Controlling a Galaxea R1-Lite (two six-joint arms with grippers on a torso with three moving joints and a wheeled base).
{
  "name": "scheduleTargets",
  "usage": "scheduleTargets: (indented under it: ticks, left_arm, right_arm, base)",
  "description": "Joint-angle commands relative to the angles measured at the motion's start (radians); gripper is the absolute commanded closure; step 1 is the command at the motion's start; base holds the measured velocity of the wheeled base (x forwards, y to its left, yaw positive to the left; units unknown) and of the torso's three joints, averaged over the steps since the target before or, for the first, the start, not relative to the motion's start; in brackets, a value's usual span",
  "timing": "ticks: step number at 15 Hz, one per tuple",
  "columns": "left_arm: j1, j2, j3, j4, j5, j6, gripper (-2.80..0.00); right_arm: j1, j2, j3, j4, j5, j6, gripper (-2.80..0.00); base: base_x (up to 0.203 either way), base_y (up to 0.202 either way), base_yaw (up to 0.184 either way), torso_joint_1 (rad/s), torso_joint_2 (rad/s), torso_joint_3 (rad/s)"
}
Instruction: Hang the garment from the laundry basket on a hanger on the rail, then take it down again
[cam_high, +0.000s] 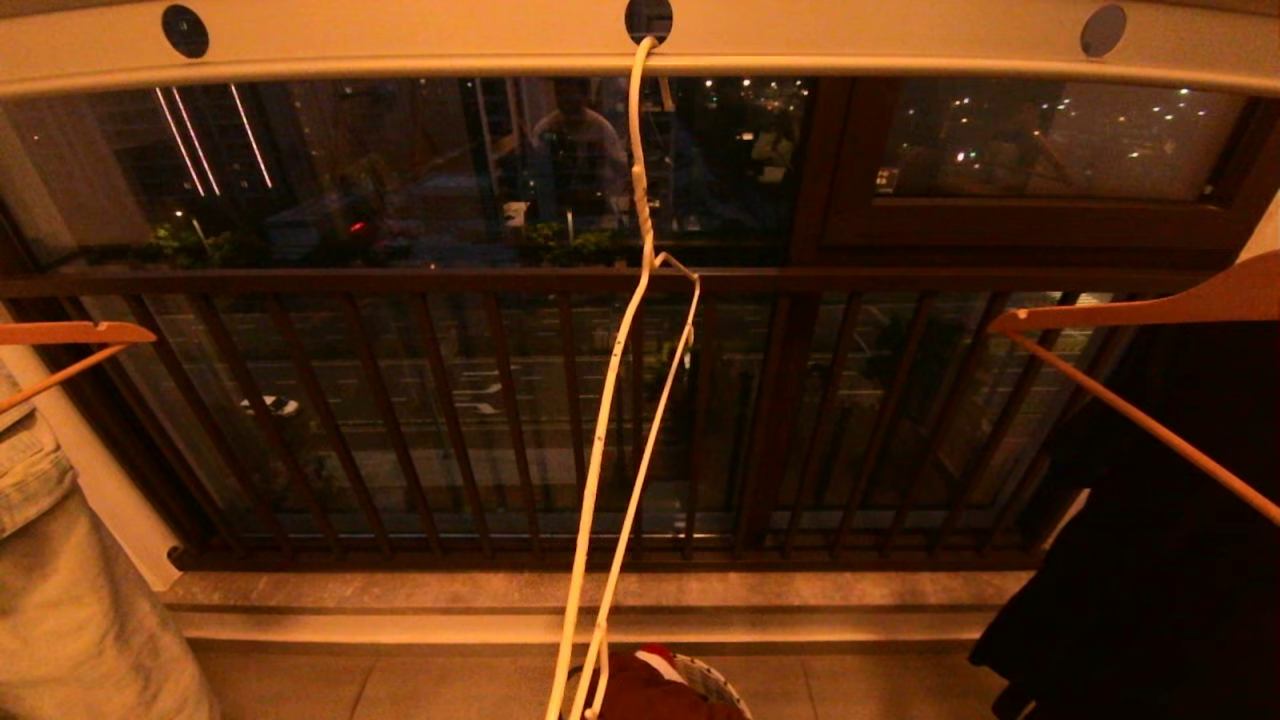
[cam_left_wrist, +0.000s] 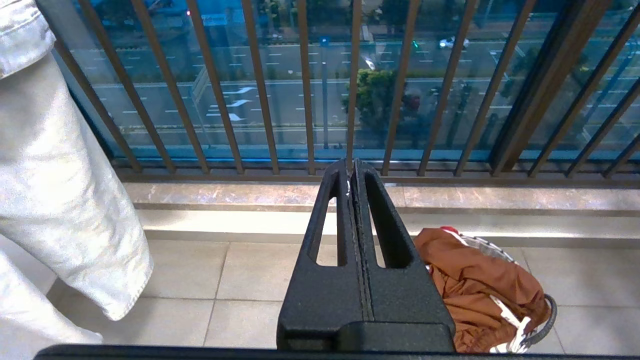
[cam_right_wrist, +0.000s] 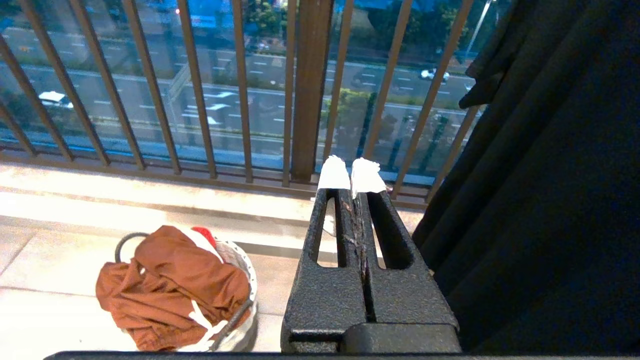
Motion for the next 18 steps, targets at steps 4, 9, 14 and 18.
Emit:
scheduleTargets:
  ticks: [4, 9, 14, 18]
  left_arm:
    - [0.001, 0.001, 0.0, 0.0, 0.001, -0.002, 0.0]
    - [0.0, 0.001, 0.0, 0.001, 0.001, 0.0, 0.0]
    - [0.001, 0.001, 0.0, 0.001, 0.001, -0.001, 0.0]
    - [0.0, 0.001, 0.0, 0.0, 0.001, 0.0, 0.0]
  right_arm:
    - [0.001, 0.001, 0.002, -0.002, 0.002, 0.002, 0.0]
    - [0.0, 0.001, 0.002, -0.002, 0.002, 0.002, 0.0]
    - [0.001, 0.001, 0.002, -0.002, 0.001, 0.001, 0.0]
    - [0.001, 0.001, 0.002, -0.001, 0.0, 0.015, 0.0]
  base:
    - [0.0, 0.0, 0.0, 0.0, 0.0, 0.0]
    - [0.0, 0.0, 0.0, 0.0, 0.0, 0.0]
    - [0.0, 0.0, 0.0, 0.0, 0.0, 0.0]
    - [0.0, 0.0, 0.0, 0.0, 0.0, 0.0]
